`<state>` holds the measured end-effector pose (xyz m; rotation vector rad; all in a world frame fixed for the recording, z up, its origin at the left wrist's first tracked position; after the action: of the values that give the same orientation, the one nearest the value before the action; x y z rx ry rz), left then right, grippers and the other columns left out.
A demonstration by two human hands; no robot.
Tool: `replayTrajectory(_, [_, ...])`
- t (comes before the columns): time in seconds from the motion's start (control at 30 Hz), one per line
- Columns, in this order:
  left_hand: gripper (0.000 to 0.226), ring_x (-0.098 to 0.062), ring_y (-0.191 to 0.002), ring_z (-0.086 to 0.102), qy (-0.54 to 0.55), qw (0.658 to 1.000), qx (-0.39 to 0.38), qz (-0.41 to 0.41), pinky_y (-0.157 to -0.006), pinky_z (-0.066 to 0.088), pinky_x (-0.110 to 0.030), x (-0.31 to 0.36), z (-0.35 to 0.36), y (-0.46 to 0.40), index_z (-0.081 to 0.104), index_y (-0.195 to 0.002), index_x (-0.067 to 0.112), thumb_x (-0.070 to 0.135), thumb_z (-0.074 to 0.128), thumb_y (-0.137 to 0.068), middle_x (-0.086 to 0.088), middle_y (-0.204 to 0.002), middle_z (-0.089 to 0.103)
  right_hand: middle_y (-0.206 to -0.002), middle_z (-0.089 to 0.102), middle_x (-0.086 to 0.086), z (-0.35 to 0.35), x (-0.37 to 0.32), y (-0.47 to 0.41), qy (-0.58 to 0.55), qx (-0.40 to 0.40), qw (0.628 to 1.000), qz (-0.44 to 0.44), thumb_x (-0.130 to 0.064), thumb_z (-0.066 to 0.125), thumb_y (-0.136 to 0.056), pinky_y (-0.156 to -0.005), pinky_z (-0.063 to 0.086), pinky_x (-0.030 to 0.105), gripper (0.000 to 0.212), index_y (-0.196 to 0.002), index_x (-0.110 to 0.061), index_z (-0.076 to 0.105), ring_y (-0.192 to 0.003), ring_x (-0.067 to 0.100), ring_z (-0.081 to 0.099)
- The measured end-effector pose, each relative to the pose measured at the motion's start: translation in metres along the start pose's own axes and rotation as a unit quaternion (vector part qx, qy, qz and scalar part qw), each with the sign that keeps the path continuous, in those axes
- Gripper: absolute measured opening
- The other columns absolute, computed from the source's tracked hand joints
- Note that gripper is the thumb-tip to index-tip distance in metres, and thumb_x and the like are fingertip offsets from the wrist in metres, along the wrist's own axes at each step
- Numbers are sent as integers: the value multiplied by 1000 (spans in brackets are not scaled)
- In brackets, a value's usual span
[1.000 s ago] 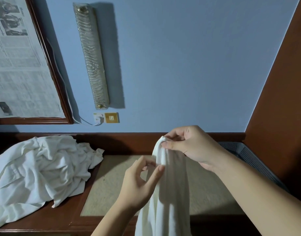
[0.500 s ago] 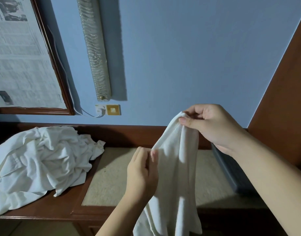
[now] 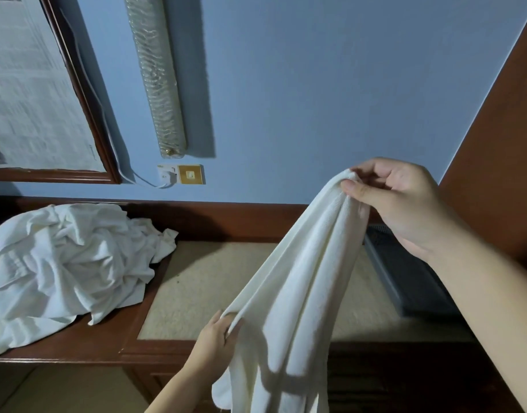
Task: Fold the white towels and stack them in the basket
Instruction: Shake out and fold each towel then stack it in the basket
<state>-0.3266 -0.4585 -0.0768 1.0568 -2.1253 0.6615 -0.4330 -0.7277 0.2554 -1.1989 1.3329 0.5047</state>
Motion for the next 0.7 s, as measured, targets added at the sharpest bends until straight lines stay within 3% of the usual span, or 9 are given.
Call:
replayTrajectory(0.1, [28, -2, -76, 63, -72, 996, -47, -33, -65, 48, -23, -38, -18, 1, 60, -92, 58, 34, 55, -106, 12, -89, 68, -92, 78, 2, -23, 47, -2, 17, 29, 998, 61, -9, 75, -95, -88, 53, 35, 9, -98, -16, 77, -89, 15, 72])
replayTrajectory(0.23, [33, -15, -94, 72, -139, 989, -36, -28, -80, 55, -28, -48, -83, -24, 72, -117, 41, 31, 51, -94, 6, -112, 76, -95, 79, 6, -50, 106, 0, 80, 28, 988, 129, -9, 70, -98, -86, 56, 40, 12, -98, -19, 78, -92, 24, 73])
replayTrajectory(0.33, [31, -13, -95, 70, -169, 985, -28, 17, -79, 48, -12, -21, -131, -42, 78, -114, 31, 25, 56, -92, 8, -105, 73, -100, 79, 7, -62, 128, -1, 139, -9, 978, 153, -11, 66, -101, -94, 58, 51, 20, -104, -25, 81, -101, 35, 73])
replayTrajectory(0.4, [29, -16, -89, 68, -204, 978, -17, 31, -76, 44, -6, -5, -162, -56, 79, -110, 24, 8, 64, -91, 6, -101, 73, -99, 79, 6, -72, 126, -6, 137, 9, 981, 139, -11, 66, -101, -101, 56, 56, 19, -103, -23, 81, -100, 32, 75])
replayTrajectory(0.47, [38, -19, -87, 68, -241, 969, 22, 38, -79, 51, -20, 6, -197, -72, 78, -108, 27, 0, 63, -85, 6, -98, 75, -96, 80, 3, -85, 115, -12, 93, 54, 988, 115, -8, 66, -101, -102, 54, 53, 19, -99, -21, 80, -98, 28, 74])
replayTrajectory(0.53, [24, -27, -81, 68, -273, 958, 80, 45, -75, 56, -36, 17, -233, -81, 76, -96, 29, 16, 62, -80, 5, -87, 72, -97, 79, 2, -95, 98, -18, 68, 90, 990, 80, -9, 67, -100, -99, 54, 51, 23, -98, -27, 81, -95, 25, 73])
replayTrajectory(0.6, [12, -31, -76, 65, -290, 948, 125, 39, -73, 56, -40, 19, -256, -83, 77, -87, 24, 17, 70, -79, 4, -81, 65, -99, 79, 2, -99, 82, -22, 56, 112, 991, 44, -12, 68, -99, -97, 55, 51, 24, -98, -32, 81, -92, 20, 71])
replayTrajectory(0.7, [23, -34, -75, 68, -311, 937, 155, 37, -72, 57, -40, 11, -267, -74, 80, -94, 17, 3, 77, -76, -2, -83, 68, -99, 79, -5, -104, 68, -21, 47, 142, 989, 15, -15, 69, -98, -99, 54, 47, 23, -99, -35, 80, -95, 15, 72])
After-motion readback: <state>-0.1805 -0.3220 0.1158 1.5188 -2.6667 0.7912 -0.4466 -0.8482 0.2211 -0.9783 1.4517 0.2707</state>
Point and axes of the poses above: each hand's wrist, its own y-axis away from the middle knuckle, its own z-axis out of the palm, x = y × z, the point moved 10 cm from there along -y, towards the middle knuckle
